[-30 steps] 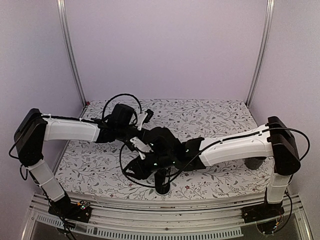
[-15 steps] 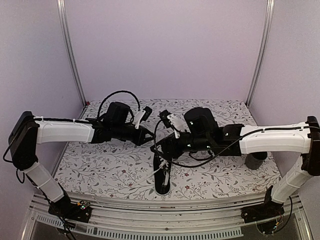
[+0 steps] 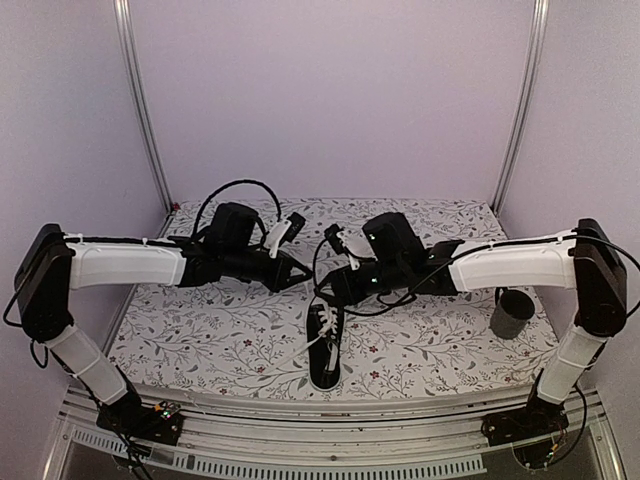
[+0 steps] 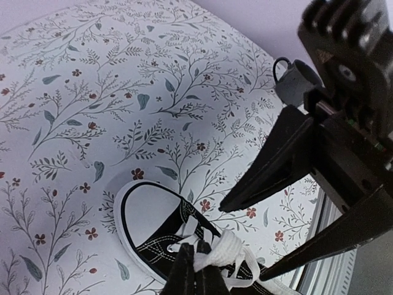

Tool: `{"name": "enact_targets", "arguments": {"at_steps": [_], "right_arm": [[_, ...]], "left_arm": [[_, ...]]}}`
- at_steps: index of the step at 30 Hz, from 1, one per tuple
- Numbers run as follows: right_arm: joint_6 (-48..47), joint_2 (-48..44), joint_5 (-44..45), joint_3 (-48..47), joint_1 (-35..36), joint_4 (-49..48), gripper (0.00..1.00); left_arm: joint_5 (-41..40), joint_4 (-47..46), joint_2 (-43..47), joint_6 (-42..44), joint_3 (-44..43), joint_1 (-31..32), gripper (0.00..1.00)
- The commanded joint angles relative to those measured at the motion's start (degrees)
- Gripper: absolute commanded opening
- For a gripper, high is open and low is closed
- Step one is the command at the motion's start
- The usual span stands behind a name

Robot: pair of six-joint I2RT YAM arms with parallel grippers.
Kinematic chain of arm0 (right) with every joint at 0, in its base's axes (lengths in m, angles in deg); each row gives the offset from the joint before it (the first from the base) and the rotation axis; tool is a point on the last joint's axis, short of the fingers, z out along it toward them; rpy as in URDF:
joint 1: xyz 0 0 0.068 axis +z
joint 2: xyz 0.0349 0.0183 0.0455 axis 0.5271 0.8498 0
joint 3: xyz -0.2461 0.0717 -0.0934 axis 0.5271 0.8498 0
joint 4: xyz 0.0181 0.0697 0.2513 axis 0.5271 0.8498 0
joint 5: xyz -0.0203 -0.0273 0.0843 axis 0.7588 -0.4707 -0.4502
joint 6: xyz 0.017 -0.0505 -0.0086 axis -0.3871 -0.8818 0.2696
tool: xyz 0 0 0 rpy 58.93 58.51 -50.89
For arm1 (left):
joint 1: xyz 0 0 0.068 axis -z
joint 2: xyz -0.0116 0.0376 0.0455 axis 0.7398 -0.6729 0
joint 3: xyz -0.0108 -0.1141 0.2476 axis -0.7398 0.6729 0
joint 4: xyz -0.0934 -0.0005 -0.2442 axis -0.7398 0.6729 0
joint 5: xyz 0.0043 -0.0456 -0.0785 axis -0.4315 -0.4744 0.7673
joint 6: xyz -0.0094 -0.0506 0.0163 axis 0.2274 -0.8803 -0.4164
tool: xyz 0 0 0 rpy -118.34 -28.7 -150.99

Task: Tie the shoes

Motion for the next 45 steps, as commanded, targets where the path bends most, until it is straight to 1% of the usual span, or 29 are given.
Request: {"name": "enact_targets", "arguments": {"at_steps": [1,5,7,8,10,11,12,13,14,15,16,18,22,25,27,29,32,36,45], "right_arm": [[-3.07,3.61,-2.21,-6.11,-0.77,-0.38,0.49],[-3.86,6.56,-1.22,-9.81,-0.99,0.25,0.37],[-3.9,7.32,-0.68,-11.03,-0.94,0.58,0.28],[-3.88,7.36,-0.41,-11.24,-0.95,0.57,0.23],[-3.46,6.77,0.54,-10.71,-0.94,0.22,0.05],[-2.95,6.23,1.51,-10.2,-0.98,0.15,0.03],[-2.52,5.59,2.67,-9.33,-0.94,0.25,0.02],[-1.47,4.91,3.83,-8.02,-0.96,0.25,0.02],[-0.77,3.75,4.99,-6.95,-1.06,0.33,0.02],[0.13,2.93,5.75,-5.77,-1.09,0.37,0.02],[0.75,2.18,6.13,-4.79,-1.11,0.35,0.02],[2.29,0.95,6.56,-2.5,-1.13,0.24,0.02],[3.61,-0.17,6.24,-0.43,-1.11,0.09,0.02],[4.1,-0.37,5.98,-0.1,-1.13,-0.15,0.02],[4.21,-0.32,5.81,-0.17,-1.12,-0.23,0.02],[4.3,-0.33,5.65,-0.35,-1.12,-0.43,0.02],[4.45,-0.32,5.43,-0.5,-1.12,-0.77,0.02],[4.65,-0.51,5.32,-0.43,-1.17,-0.98,0.02],[4.65,-0.75,5.34,-0.27,-1.2,-0.89,0.02]], "left_arm": [[1.22,-0.75,1.8,1.08,-0.31,-0.51,0.0],[1.63,-0.82,1.88,1.08,-0.55,-0.3,0.0],[1.73,-0.75,1.86,1.09,-0.57,-0.21,0.0],[1.68,-0.75,1.86,1.08,-0.57,-0.21,0.0],[1.28,-0.75,1.93,1.08,-0.22,-0.13,0.0],[0.82,-0.56,2.02,0.97,0.09,-0.12,0.09],[0.11,-0.43,2.19,0.8,0.62,-0.17,0.26],[-0.41,-0.44,2.47,0.54,1.54,-0.18,0.46],[-0.83,-0.83,2.91,0.25,2.75,-0.14,0.6],[-1.27,-1.53,3.48,-0.12,4.61,-0.13,0.67],[-1.37,-2.68,4.23,-0.56,6.81,-0.12,0.71],[-0.81,-5.6,5.7,-1.34,11.54,0.03,0.74],[1.32,-9.65,7.29,-1.33,18.81,2.31,0.75],[-0.09,-9.89,6.64,0.14,21.53,5.57,0.73],[-1.08,-9.84,5.72,0.97,22.49,6.61,0.71],[-2.33,-9.65,4.73,1.88,22.58,7.63,0.68],[-3.77,-9.54,2.9,3.35,22.18,8.64,0.6],[-5.52,-8.35,0.05,5.56,20.32,9.69,0.52],[-6.43,-7.61,-5.46,7.75,17.49,11.34,0.42]]}}
